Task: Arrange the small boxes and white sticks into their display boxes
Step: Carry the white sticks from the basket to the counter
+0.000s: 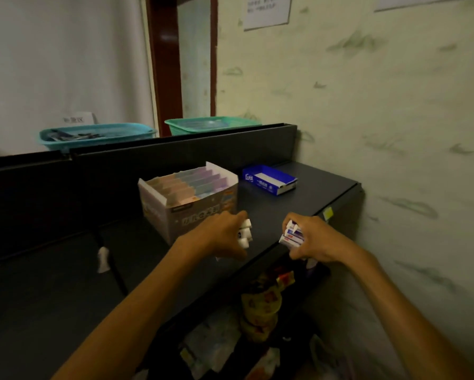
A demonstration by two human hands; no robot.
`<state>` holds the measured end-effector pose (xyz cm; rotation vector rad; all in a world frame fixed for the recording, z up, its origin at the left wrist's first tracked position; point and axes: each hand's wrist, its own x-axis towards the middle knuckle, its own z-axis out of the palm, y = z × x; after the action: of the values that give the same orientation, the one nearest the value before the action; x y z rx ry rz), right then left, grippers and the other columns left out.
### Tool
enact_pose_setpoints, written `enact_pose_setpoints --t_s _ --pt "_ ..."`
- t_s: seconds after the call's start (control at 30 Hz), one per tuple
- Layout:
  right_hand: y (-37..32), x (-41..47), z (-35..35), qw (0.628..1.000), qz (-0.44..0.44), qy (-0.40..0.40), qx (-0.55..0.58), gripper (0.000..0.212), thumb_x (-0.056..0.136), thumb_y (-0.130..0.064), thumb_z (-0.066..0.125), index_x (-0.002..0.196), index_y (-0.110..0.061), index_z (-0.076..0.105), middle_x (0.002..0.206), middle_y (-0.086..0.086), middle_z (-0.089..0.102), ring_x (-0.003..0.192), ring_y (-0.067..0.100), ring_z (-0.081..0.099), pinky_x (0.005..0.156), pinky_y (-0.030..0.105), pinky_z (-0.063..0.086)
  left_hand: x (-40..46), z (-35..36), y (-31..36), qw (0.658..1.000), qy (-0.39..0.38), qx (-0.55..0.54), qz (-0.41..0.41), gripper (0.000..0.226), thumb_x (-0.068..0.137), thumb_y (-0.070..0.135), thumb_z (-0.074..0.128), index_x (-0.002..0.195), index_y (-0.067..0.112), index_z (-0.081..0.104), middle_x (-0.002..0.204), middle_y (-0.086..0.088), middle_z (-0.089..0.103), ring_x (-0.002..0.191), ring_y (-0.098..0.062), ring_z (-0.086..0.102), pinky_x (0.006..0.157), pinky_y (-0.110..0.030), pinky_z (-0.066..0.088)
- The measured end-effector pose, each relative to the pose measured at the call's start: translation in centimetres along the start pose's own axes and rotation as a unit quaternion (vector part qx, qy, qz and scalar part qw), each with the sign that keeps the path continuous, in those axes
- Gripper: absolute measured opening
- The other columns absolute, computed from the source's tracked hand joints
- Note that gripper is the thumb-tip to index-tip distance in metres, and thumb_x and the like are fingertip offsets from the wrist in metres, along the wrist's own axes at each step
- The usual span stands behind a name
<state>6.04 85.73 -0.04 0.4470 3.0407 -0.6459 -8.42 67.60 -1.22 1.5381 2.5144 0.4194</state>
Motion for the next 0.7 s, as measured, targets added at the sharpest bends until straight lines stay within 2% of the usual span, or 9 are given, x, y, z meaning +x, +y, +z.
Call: enact_pose_setpoints --t_s 0.17,0.23,0.4,0.47,0.53,0.7 --pt "5.4 5.8 -2.3 1.000 0.012 0.009 -0.006 0.045 0.069 -0.016 0.080 0.098 -0.030 0.048 0.095 -0.004 0.059 0.083 0.009 0.060 0.068 0.022 0.051 8.9 1.3 -0.6 0.999 -0.029 -0.024 -0.017 0.060 0.074 0.034 0.076 0.121 0.024 0.039 0.111 0.001 0.056 0.095 -0.014 0.056 0.082 -0.030 0.050" --pt "6.8 8.9 -3.5 1.000 0.010 0.004 -0.003 0.047 0.070 -0.016 0.080 0.099 -0.031 0.047 0.097 -0.005 0.058 0.084 0.008 0.059 0.070 0.021 0.049 12.6 1.1 -0.9 0.999 -0.023 -0.036 -0.029 0.060 0.073 0.033 0.076 0.120 0.025 0.040 0.114 0.001 0.056 0.095 -0.014 0.055 0.082 -0.030 0.050" --pt "9.4 16.6 -5.2 1.000 -0.016 0.014 0.006 0.053 0.072 -0.017 0.079 0.111 -0.026 0.045 0.113 0.002 0.056 0.093 0.011 0.055 0.075 0.022 0.046 20.6 1.1 -2.0 0.995 0.010 -0.072 -0.065 0.063 0.072 0.028 0.077 0.123 0.026 0.040 0.118 -0.001 0.056 0.102 -0.017 0.057 0.087 -0.035 0.052" --pt "9.9 19.0 -5.3 0.999 -0.034 0.015 0.015 0.057 0.074 -0.016 0.078 0.119 -0.021 0.045 0.120 0.004 0.054 0.100 0.012 0.054 0.081 0.023 0.047 22.7 1.3 -2.7 0.992 0.014 -0.087 -0.095 0.063 0.072 0.027 0.078 0.123 0.026 0.041 0.118 -0.002 0.056 0.102 -0.018 0.057 0.087 -0.037 0.052" --pt "10.0 21.0 -5.2 0.998 -0.052 -0.001 0.021 0.057 0.076 -0.015 0.077 0.122 -0.019 0.044 0.116 0.001 0.053 0.100 0.010 0.051 0.082 0.022 0.046 23.8 1.5 -3.4 0.987 0.013 -0.093 -0.128 0.063 0.072 0.028 0.077 0.123 0.026 0.041 0.119 -0.002 0.055 0.103 -0.018 0.057 0.088 -0.037 0.052" --pt "9.9 26.0 -4.4 0.993 -0.107 -0.028 0.028 0.059 0.073 -0.017 0.078 0.121 -0.024 0.044 0.117 0.004 0.056 0.099 0.014 0.057 0.080 0.025 0.051 24.7 1.5 -5.0 0.979 0.031 -0.060 -0.194 0.065 0.072 0.029 0.077 0.124 0.026 0.039 0.119 -0.001 0.054 0.102 -0.017 0.056 0.087 -0.037 0.052"
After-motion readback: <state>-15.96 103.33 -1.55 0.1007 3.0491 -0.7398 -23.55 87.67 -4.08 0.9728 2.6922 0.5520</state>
